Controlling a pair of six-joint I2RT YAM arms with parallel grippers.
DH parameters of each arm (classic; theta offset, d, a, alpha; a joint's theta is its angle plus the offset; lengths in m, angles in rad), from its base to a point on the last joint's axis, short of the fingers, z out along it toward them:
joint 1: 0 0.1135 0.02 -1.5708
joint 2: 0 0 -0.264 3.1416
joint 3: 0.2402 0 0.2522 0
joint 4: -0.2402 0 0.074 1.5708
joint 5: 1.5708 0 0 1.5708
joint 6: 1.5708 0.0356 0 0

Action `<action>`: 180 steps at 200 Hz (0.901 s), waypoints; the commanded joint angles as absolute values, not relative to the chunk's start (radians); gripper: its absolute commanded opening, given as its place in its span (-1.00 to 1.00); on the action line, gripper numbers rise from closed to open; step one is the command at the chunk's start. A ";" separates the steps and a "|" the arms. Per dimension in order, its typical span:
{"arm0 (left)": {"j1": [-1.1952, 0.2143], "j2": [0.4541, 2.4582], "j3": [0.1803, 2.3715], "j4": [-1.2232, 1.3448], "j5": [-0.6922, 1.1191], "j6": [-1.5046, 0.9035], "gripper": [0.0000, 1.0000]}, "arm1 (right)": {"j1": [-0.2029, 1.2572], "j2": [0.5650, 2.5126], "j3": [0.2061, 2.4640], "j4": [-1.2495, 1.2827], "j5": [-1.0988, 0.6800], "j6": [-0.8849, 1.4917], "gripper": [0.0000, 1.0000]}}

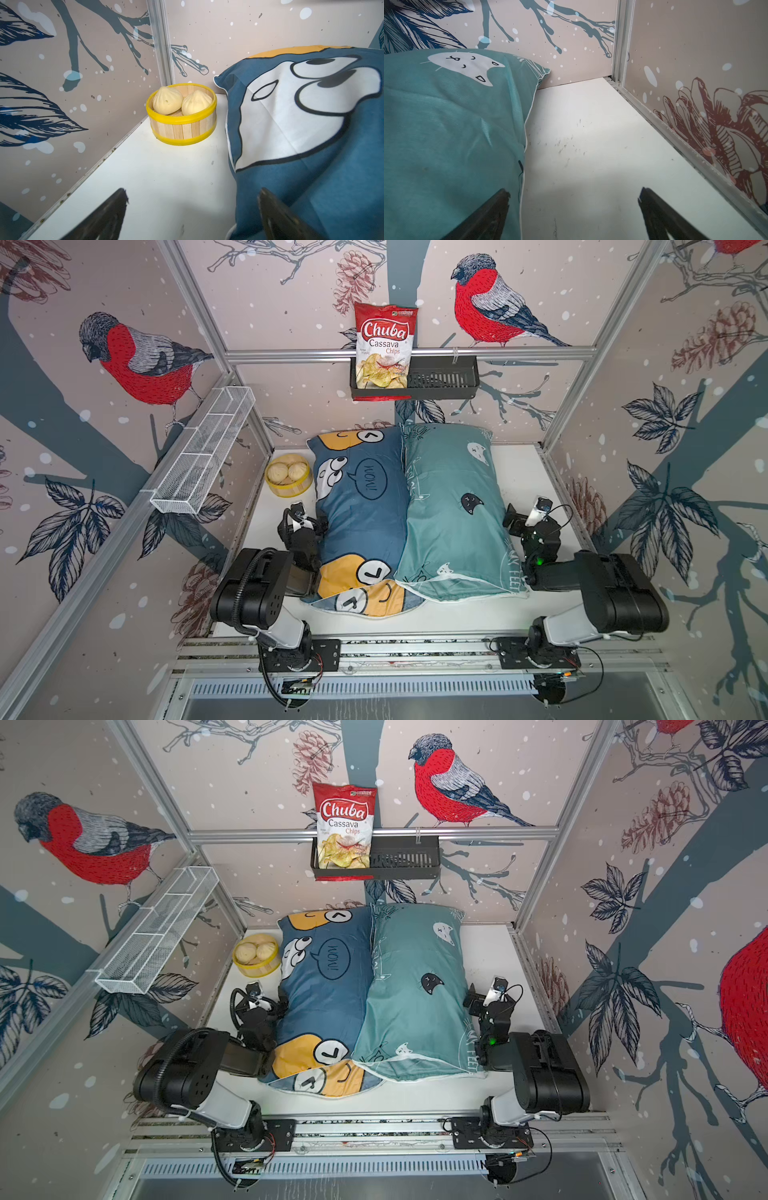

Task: Zip up pillowcases
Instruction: Adjust the pillowcase at the center of the board.

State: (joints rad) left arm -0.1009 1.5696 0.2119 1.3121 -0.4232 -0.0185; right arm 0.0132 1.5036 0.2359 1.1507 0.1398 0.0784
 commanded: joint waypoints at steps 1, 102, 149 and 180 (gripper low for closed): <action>-0.100 1.568 0.215 1.374 -0.412 -0.012 0.95 | 0.015 1.503 0.239 1.190 0.134 0.075 0.99; -0.099 1.569 0.216 1.371 -0.409 -0.011 0.95 | 0.010 1.503 0.239 1.190 0.128 0.077 0.99; -0.087 1.567 0.221 1.357 -0.383 -0.017 0.95 | 0.011 1.503 0.239 1.189 0.127 0.077 0.99; -0.066 1.562 0.225 1.335 -0.336 -0.030 0.95 | 0.008 1.505 0.242 1.186 0.124 0.080 0.99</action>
State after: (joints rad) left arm -0.0830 1.5688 0.2176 1.3113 -0.3962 -0.0193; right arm 0.0105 1.5040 0.2363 1.1503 0.1337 0.0784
